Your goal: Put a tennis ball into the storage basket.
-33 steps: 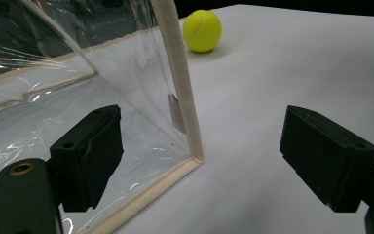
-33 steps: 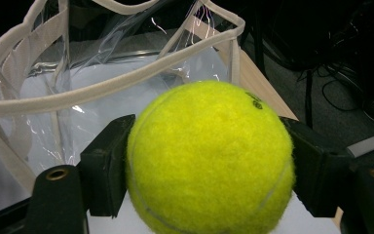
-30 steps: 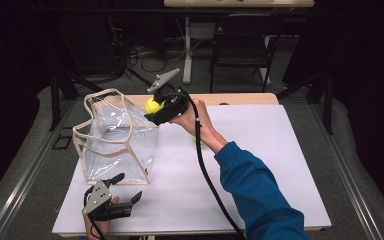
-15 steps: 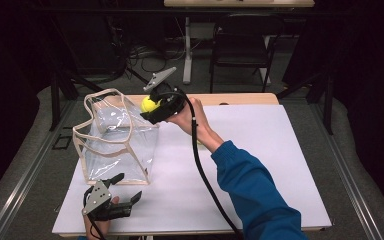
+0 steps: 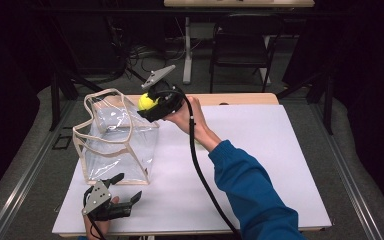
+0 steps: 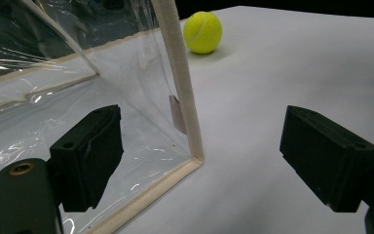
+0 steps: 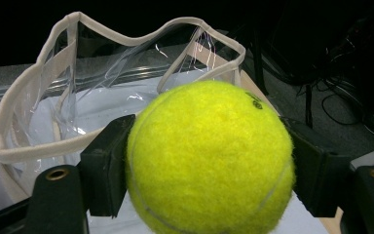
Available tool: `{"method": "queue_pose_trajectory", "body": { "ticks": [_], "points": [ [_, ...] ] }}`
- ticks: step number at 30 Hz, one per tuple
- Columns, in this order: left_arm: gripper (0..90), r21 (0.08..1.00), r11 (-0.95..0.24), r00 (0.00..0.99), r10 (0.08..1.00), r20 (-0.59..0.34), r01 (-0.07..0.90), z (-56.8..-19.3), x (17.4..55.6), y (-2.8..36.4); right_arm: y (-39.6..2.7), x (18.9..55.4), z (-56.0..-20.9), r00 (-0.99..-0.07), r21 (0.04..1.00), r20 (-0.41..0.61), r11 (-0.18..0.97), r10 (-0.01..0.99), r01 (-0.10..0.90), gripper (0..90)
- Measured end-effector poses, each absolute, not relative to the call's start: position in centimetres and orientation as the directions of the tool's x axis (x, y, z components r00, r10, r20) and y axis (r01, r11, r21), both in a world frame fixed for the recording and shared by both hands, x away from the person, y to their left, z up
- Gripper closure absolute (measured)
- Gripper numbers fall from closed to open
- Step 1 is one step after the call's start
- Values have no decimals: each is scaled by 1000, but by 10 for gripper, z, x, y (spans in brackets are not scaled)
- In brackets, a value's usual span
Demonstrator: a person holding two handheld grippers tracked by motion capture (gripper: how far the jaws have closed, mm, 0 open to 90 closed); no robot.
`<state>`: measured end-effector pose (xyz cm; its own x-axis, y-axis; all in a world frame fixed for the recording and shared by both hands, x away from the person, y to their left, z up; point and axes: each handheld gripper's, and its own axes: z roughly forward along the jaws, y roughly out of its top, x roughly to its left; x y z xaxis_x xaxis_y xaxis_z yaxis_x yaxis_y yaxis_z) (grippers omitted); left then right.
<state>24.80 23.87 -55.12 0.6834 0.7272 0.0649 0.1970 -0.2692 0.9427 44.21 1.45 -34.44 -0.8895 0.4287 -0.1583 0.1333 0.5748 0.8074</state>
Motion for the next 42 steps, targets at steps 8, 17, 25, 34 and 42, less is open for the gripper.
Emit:
{"method": "queue_pose_trajectory", "body": {
  "ticks": [8, 17, 25, 34, 42],
  "points": [
    [161, 943, -267, 683, 727, 63, 197, -551, 248, 239, 17, 443, -345, -889, 817, -154, 562, 431, 131, 262],
    [161, 944, -265, 680, 730, 65, 194, -551, 248, 239, 21, 444, -345, -890, 829, -139, 542, 434, 135, 263],
    [161, 945, -262, 683, 728, 60, 195, -551, 248, 238, 30, 443, -344, -892, 837, -141, 532, 429, 123, 263],
    [161, 945, -265, 683, 728, 66, 192, -550, 247, 238, 39, 438, -337, -891, 859, -159, 504, 426, 87, 263],
    [161, 947, -258, 683, 728, 61, 191, -550, 247, 239, 48, 434, -335, -893, 859, -167, 506, 417, 75, 263]
  ]
}}
